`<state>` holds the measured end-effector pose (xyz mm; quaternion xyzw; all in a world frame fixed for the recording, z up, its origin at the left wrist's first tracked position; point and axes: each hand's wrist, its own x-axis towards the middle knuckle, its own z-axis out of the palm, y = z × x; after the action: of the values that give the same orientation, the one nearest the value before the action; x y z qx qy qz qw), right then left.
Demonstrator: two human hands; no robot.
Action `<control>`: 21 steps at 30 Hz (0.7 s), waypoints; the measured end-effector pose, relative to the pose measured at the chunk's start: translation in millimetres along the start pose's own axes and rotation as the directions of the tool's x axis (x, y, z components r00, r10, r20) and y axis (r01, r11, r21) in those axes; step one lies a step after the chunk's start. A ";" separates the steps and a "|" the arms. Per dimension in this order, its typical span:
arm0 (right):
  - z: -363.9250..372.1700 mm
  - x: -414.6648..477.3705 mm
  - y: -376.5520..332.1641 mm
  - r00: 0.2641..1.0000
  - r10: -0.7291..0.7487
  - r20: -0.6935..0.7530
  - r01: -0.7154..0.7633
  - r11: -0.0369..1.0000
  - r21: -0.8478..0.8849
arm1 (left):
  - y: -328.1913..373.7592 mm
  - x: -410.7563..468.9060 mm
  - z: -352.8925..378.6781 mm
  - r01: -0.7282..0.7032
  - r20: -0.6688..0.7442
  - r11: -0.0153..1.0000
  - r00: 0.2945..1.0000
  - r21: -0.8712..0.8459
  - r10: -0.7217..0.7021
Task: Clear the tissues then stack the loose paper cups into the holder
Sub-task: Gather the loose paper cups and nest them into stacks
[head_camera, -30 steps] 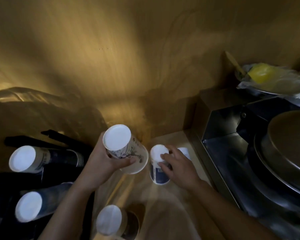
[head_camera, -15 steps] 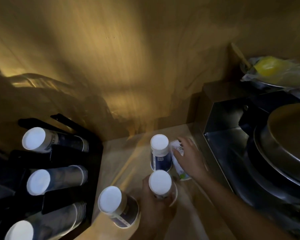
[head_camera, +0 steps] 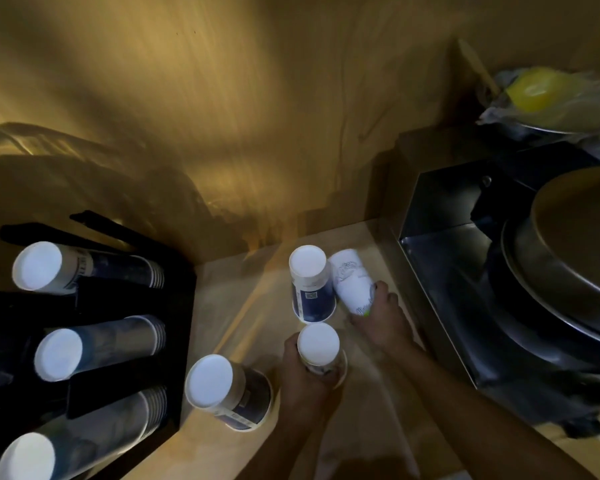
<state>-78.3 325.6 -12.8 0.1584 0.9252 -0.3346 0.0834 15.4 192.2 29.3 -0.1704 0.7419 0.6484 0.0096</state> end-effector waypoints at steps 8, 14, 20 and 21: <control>-54.1 -11.3 -30.0 0.914 -0.161 -0.372 0.208 0.974 0.088 | -6.9 7.5 0.6 0.002 0.040 1.000 0.999 -0.002 -0.002; -90.7 -32.7 -47.8 0.799 -0.259 -0.543 0.370 0.923 0.105 | -7.3 17.7 7.4 -0.005 0.056 1.000 0.998 -0.006 0.006; -116.3 -55.6 -59.0 0.711 -0.369 -0.599 0.576 0.794 0.195 | -12.1 24.6 11.8 0.000 0.093 1.000 0.996 0.006 -0.001; -118.0 -58.7 -60.3 0.695 -0.393 -0.603 0.606 0.771 0.196 | -12.7 25.7 12.7 -0.007 0.093 1.000 0.996 0.005 0.006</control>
<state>-50.1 344.1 128.2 -0.0060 0.8347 -0.4598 -0.3031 -8.1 196.9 9.0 -0.1375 0.7430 0.6537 0.0425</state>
